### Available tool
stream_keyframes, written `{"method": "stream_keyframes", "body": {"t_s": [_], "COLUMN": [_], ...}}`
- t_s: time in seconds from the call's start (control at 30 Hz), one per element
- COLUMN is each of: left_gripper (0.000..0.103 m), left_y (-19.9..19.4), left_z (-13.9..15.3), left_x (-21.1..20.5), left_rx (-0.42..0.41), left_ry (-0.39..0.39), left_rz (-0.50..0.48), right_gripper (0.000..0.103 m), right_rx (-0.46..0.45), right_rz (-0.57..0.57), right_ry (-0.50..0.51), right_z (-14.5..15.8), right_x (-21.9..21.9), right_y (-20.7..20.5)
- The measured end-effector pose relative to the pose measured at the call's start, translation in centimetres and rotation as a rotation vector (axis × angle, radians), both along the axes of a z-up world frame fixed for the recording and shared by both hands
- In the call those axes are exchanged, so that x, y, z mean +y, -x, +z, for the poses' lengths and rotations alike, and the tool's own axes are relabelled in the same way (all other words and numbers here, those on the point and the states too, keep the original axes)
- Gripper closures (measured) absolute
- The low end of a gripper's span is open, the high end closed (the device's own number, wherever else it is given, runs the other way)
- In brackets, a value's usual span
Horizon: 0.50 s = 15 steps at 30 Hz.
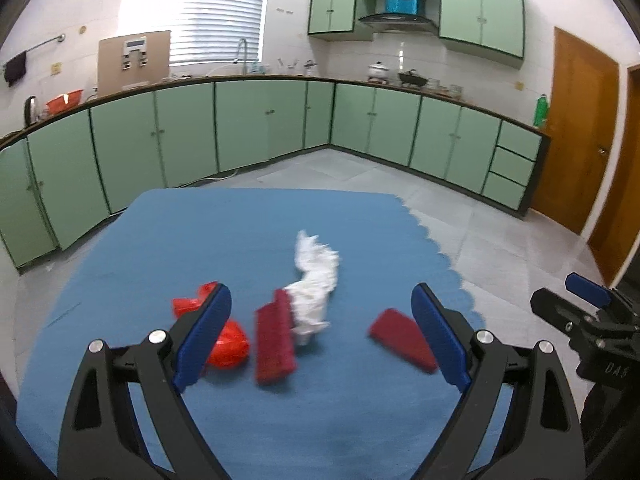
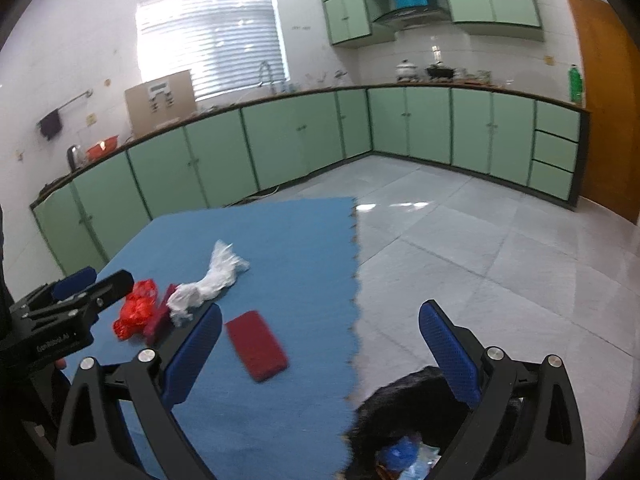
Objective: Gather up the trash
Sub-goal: 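Move both tools back over the table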
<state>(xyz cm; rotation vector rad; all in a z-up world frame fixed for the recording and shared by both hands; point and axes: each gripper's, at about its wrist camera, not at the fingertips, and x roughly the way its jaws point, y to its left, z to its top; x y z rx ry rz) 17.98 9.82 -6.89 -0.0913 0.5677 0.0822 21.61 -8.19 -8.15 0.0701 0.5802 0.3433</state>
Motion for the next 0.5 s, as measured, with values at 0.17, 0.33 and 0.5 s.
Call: {"method": "stream_keyframes", "body": {"t_s": [0.17,0.33,0.5], "left_gripper": [0.014,0.014,0.014], "left_y": [-0.3,-0.8,-0.9], "left_z": [-1.2,-2.2,-2.9], "left_x": [1.9,3.3,3.8], "left_rx": [0.025,0.054,0.076], "left_ry": [-0.014,-0.009,-0.004], "left_rz": [0.023,0.04,0.046], "right_gripper": [0.006,0.007,0.008], "right_rx": [0.027,0.067,0.103], "right_rz": [0.049,0.081,0.103], "right_ry": [0.047,0.08,0.099], "right_z": [-2.0,-3.6,-4.8], "right_x": [2.8,4.4,5.2], "right_y": [-1.1,-2.1,-2.6]}}
